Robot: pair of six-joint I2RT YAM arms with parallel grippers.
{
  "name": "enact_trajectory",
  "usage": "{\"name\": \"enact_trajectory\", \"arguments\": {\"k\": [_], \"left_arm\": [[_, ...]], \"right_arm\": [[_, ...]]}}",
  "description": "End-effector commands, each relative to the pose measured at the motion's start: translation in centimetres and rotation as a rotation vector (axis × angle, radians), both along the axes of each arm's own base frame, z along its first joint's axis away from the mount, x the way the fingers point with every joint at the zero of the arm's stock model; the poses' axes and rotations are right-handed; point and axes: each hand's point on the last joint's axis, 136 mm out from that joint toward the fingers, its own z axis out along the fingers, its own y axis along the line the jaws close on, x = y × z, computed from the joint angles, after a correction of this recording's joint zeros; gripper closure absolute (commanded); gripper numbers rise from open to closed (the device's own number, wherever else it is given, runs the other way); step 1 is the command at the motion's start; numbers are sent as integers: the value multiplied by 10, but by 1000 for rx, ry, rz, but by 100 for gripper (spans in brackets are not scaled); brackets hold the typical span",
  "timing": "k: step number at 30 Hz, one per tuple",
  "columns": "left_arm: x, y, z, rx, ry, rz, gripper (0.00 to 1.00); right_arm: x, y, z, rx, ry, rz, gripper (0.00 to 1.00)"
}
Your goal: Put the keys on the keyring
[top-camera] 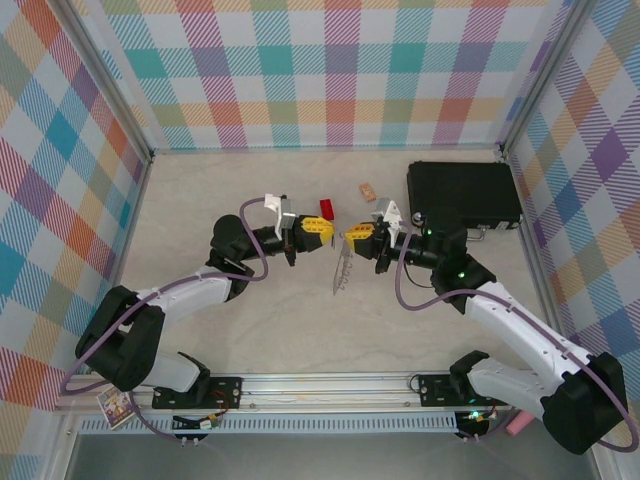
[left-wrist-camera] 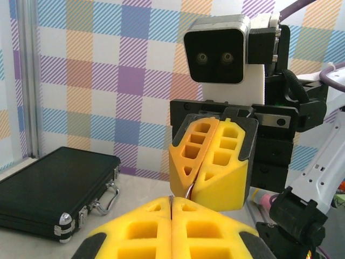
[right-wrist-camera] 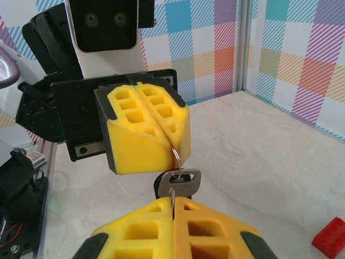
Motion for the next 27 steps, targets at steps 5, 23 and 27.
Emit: {"name": "enact_trajectory", "arguments": {"k": [5, 23, 27], "left_arm": [[-8, 0, 9, -20, -42, -50, 100], [-12, 0, 10, -24, -49, -69, 100], [-14, 0, 11, -30, -42, -89, 100]], "right_arm": [[-3, 4, 32, 59, -72, 46, 100], [1, 3, 31, 56, -61, 22, 100], [1, 5, 30, 55, -54, 32, 100]]}}
